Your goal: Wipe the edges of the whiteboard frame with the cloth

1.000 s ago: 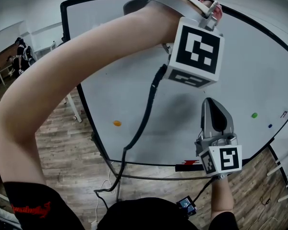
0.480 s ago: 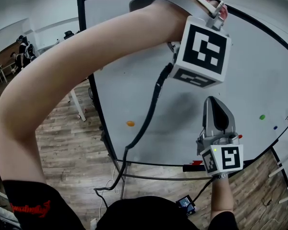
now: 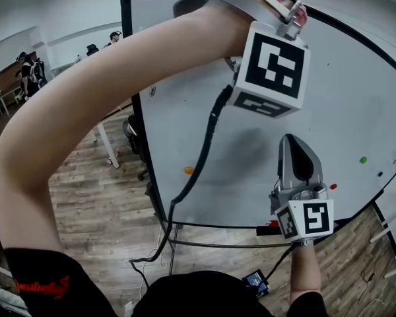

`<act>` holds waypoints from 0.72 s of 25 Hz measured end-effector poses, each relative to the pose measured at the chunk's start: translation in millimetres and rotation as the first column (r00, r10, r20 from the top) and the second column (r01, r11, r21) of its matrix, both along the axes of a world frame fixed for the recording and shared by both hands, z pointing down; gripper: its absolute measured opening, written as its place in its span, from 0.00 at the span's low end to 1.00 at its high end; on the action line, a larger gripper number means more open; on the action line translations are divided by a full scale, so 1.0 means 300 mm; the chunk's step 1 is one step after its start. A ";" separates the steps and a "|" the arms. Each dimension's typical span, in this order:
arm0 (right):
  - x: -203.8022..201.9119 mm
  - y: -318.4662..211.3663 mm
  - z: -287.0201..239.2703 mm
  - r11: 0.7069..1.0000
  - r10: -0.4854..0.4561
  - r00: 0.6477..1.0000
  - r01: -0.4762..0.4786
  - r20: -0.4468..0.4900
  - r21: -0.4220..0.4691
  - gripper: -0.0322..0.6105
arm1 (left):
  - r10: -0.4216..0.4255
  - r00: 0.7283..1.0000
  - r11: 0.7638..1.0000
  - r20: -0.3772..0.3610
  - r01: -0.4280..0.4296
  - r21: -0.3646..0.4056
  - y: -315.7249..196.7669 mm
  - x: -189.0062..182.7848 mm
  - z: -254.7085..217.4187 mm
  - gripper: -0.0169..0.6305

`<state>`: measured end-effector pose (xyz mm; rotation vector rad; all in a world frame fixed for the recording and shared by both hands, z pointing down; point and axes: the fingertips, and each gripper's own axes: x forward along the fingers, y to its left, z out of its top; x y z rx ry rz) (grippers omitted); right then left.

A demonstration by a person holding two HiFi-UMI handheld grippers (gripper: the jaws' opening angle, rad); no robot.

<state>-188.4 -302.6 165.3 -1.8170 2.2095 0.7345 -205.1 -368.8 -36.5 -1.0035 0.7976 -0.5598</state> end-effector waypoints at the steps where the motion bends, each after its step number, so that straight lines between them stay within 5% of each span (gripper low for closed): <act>1: 0.000 -0.001 0.002 1.000 0.002 1.000 -0.002 0.001 -0.001 0.05 | -0.001 1.000 1.000 0.000 0.001 0.001 -0.003 -0.004 0.001 0.10; 18: -0.132 0.000 0.002 1.000 0.011 1.000 -0.011 -0.008 -0.004 0.05 | -0.019 1.000 1.000 -0.014 0.019 0.009 -0.027 -0.183 -0.001 0.10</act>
